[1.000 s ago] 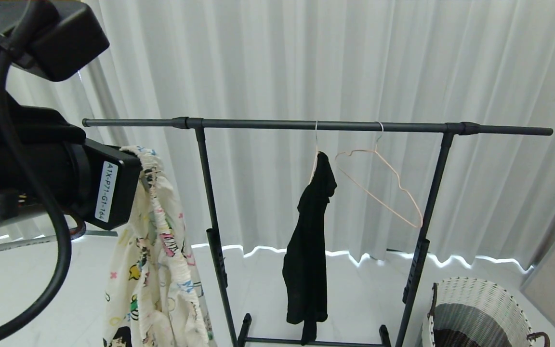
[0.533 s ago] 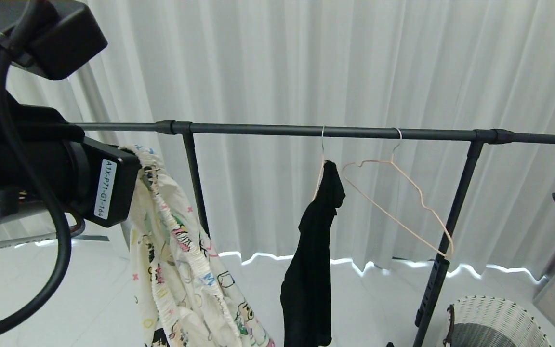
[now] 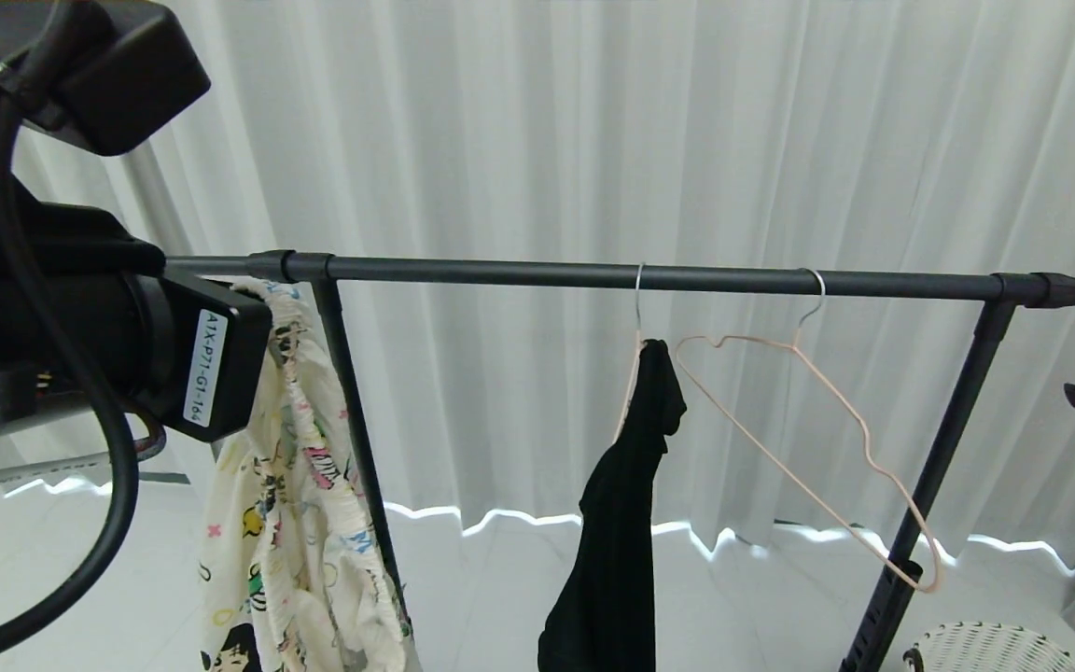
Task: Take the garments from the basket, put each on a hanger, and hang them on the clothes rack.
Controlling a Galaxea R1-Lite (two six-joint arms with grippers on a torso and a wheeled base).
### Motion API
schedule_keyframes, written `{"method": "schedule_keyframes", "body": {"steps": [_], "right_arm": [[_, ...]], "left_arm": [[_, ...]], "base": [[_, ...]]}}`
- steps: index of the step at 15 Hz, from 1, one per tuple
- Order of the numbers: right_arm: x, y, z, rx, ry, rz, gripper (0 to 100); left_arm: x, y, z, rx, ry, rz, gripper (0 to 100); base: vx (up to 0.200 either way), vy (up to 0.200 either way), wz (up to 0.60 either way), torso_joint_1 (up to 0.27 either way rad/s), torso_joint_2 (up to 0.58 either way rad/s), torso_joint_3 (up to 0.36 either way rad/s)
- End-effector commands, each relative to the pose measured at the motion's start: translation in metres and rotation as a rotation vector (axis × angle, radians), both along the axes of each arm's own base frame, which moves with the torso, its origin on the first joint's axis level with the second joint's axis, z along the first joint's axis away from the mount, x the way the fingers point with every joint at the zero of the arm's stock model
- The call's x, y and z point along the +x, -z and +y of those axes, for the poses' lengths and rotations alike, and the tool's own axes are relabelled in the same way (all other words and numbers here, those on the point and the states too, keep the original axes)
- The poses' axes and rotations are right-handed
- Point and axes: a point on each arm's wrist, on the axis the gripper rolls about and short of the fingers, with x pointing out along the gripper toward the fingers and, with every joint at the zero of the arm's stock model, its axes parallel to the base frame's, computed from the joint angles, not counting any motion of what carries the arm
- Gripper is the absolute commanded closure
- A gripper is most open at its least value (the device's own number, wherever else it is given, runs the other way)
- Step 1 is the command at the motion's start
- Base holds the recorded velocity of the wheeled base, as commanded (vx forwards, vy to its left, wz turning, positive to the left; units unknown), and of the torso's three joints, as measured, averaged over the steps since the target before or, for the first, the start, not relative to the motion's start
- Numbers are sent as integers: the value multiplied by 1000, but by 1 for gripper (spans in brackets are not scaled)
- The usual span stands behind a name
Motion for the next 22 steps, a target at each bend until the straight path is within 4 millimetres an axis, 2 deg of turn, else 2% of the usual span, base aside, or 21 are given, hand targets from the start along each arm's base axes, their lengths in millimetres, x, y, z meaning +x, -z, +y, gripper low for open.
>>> {"method": "schedule_keyframes", "body": {"steps": [1, 4, 7, 8, 10, 14, 18, 19, 22], "right_arm": [[2, 4, 0, -11, 7, 14, 0], [14, 11, 8, 32, -49, 75, 0], [46, 22, 26, 240, -148, 187, 0], [59, 26, 35, 322, -149, 201, 0], [85, 40, 51, 378, -110, 250, 0], [110, 68, 68, 415, -36, 355, 0], [120, 82, 71, 498, 52, 405, 0], [127, 91, 67, 500, 99, 429, 0], [132, 100, 60, 489, 139, 449, 0]], "left_arm": [[0, 0, 0, 0, 1, 0, 100], [0, 0, -1, 1, 2, 1, 100], [-5, -1, -4, -3, 35, -3, 100], [-7, -2, -4, -6, 39, -6, 100], [-9, -4, -1, -12, 30, -19, 100], [-11, -9, 2, -45, 17, -55, 100], [-10, -10, 1, -57, 15, -64, 100], [-9, -8, 1, -58, 14, -65, 100], [-8, -8, -1, -70, 14, -76, 100]], "base": [[0, 0, 0, 0, 0, 0], [0, 0, 0, 0, 0, 0], [0, 0, 0, 0, 0, 0], [0, 0, 0, 0, 0, 0], [0, 0, 0, 0, 0, 0], [0, 0, 0, 0, 0, 0], [0, 0, 0, 0, 0, 0], [0, 0, 0, 0, 0, 0], [0, 0, 0, 0, 0, 0]]}}
